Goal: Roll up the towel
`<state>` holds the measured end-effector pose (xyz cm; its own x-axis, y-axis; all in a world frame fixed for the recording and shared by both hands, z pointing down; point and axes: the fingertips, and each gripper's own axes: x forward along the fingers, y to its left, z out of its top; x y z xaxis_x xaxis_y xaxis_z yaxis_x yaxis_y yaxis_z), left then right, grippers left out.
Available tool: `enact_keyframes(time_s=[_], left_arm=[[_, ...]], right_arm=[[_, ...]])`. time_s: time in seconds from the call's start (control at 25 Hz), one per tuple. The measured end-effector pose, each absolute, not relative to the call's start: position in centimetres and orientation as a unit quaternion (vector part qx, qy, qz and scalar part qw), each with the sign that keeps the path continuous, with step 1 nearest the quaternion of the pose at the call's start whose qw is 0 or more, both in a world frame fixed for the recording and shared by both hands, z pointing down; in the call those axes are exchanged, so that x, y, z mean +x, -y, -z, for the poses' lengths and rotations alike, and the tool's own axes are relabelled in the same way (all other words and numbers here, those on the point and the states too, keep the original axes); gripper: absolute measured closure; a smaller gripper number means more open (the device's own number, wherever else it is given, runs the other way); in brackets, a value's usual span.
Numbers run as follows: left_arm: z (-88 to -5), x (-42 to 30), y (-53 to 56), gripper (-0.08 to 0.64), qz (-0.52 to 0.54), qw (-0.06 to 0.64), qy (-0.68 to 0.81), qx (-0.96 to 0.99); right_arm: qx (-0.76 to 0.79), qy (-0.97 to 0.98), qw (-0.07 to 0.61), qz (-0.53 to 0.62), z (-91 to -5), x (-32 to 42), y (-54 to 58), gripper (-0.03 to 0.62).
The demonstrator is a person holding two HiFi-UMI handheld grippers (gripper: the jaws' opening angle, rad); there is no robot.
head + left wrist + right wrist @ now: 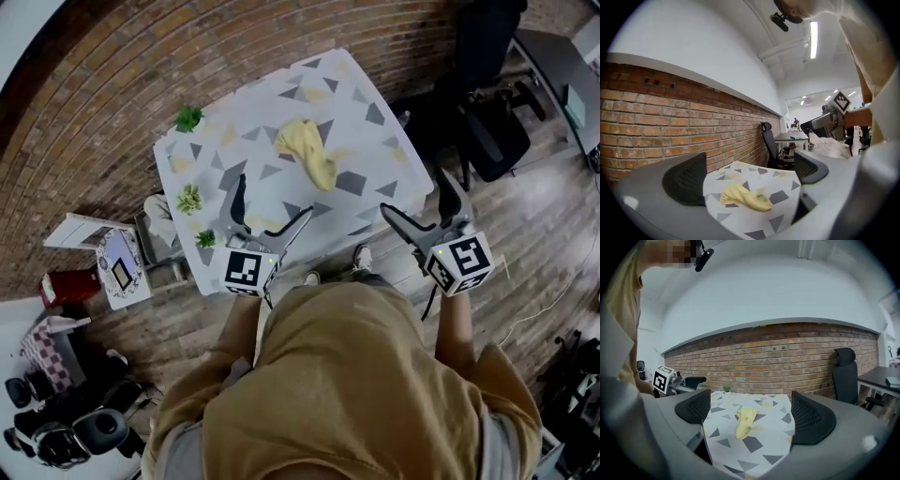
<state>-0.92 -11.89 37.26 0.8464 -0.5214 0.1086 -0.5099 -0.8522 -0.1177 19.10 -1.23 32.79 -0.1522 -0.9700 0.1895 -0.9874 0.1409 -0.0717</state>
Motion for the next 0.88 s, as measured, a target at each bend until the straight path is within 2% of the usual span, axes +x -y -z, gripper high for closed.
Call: enact_keyframes(time_s=[0.32, 0.64, 0.88], left_arm=[[-39.0, 1.4, 11.8, -0.052, 0.103, 0.027, -0.337, -0.936], [-40.4, -1.9, 10.3, -0.051, 0.133, 0.012, -0.413, -0.901], [-41.6, -4.2, 9.7, -0.049, 0.142, 0.002, -0.442, -0.886]], right_arm=[[0.545, 0.821, 0.097, -0.138, -38.7, 20.1, 5.0, 0.063], [0.452, 0.872, 0.124, -0.144, -41.4, 16.9, 8.0, 0.064], [0.395, 0.889, 0.196, -0.121, -44.0, 14.3, 9.5, 0.067]])
